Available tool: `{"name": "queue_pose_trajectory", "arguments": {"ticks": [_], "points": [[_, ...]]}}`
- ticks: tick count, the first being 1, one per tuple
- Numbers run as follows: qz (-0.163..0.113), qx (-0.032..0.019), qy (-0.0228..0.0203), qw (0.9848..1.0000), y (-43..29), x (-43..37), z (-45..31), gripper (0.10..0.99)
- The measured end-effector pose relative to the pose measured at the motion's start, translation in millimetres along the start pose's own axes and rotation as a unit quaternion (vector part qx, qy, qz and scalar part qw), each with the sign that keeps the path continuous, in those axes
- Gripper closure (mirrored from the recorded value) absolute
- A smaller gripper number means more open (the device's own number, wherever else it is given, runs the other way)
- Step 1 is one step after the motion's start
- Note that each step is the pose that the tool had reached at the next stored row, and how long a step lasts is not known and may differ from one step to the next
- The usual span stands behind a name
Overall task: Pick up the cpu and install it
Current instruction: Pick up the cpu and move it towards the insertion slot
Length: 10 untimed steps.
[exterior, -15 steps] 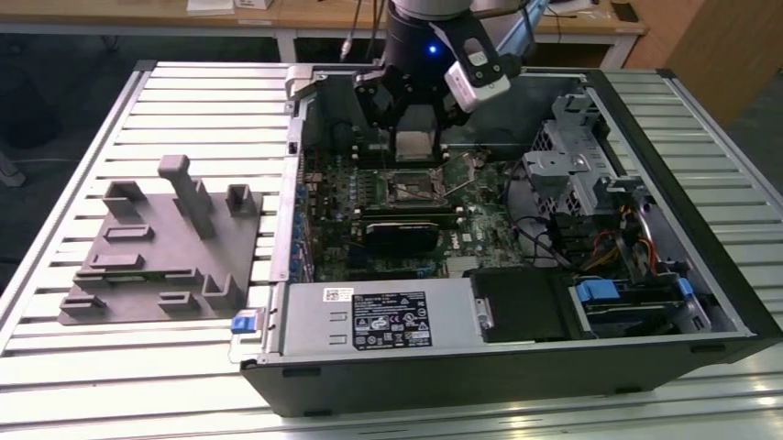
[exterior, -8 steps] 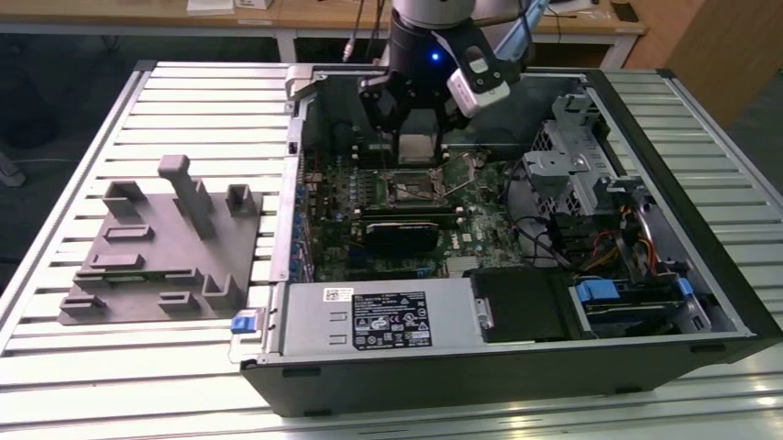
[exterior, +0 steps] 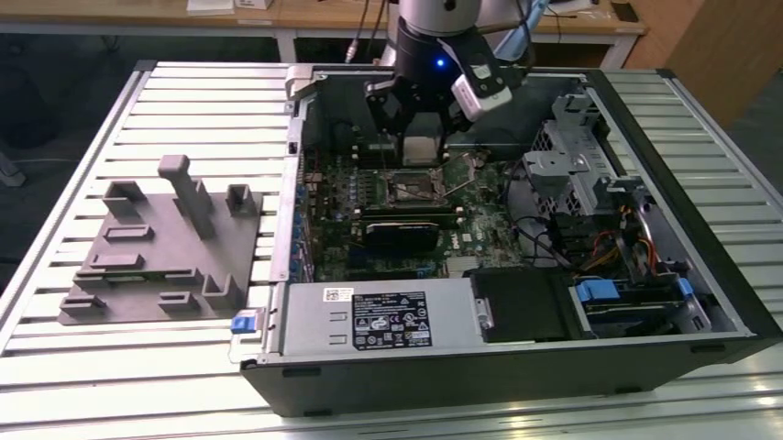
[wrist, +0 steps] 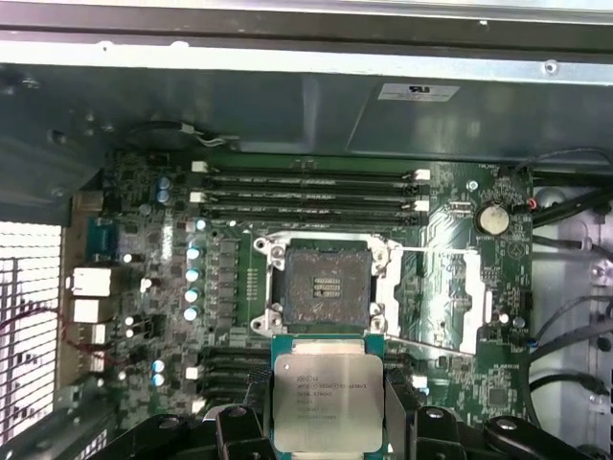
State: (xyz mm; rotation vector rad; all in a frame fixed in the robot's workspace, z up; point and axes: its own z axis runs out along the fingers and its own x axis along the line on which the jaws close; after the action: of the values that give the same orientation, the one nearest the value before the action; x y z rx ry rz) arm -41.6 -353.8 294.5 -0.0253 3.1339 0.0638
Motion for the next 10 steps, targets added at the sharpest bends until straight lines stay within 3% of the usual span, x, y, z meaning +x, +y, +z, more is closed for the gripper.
{"name": "queue_pose_trajectory", "arguments": {"ticks": [10], "points": [[0.000,0.0000,0.0012,1.0000,7.4,-5.6,14.6,0.541]]}}
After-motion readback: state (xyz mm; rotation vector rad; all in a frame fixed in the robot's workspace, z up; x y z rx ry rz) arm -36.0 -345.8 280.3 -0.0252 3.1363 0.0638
